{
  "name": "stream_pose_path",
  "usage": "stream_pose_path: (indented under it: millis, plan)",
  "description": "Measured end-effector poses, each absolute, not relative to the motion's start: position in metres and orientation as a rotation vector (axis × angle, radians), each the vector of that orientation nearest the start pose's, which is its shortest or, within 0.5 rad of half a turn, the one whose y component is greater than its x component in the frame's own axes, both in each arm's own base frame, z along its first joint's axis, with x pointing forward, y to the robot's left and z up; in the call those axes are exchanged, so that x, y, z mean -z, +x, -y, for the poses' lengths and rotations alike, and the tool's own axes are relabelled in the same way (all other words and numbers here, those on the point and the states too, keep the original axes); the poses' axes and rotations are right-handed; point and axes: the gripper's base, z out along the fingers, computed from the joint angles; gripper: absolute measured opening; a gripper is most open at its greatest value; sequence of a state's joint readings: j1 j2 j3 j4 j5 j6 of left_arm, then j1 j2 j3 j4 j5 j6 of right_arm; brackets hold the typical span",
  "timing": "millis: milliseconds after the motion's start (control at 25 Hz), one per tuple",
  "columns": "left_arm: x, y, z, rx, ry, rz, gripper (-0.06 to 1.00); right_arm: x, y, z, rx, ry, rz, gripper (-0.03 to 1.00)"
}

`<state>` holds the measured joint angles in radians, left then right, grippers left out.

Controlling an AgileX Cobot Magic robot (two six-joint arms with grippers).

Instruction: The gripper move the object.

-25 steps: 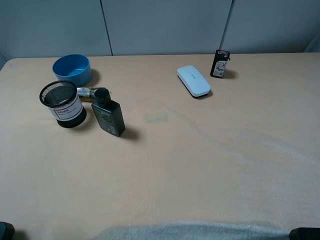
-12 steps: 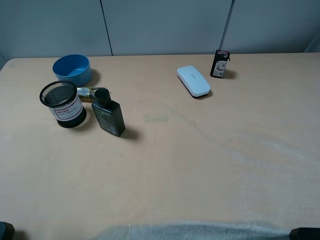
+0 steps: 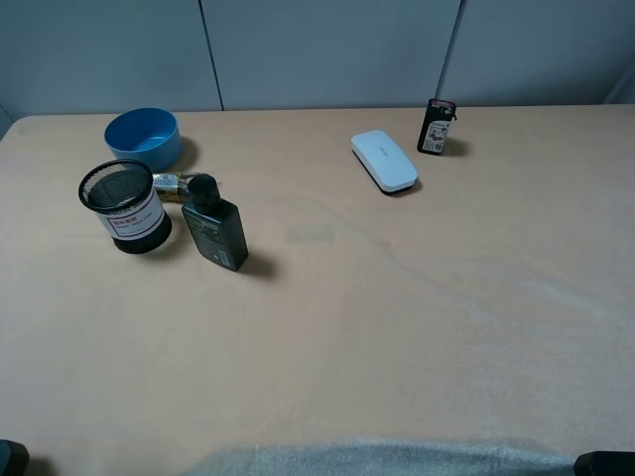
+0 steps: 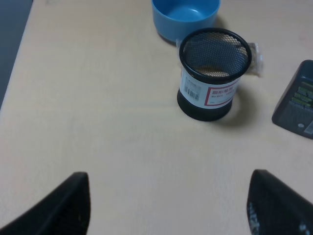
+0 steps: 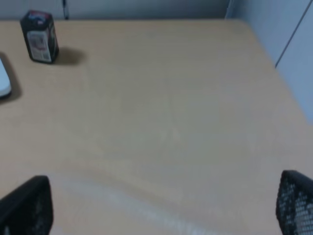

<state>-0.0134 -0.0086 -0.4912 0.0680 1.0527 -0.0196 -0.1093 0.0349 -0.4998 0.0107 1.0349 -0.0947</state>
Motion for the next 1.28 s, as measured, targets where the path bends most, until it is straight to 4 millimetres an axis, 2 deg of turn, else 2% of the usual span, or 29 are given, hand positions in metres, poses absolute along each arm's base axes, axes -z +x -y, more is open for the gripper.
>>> stream_pose_path:
  millis: [160, 1280]
  plan:
    - [-0.2756, -0.0049, -0.0054, -0.061, -0.009, -2.035, 0.73, -0.2791, -0.0041, -0.0013, 0.120, 0.011, -2.012, 0.69]
    - [-0.2756, -0.0049, -0.0054, -0.061, -0.009, -2.035, 0.73, -0.2791, -0.0041, -0.0013, 0.121, 0.009, -2.012, 0.69]
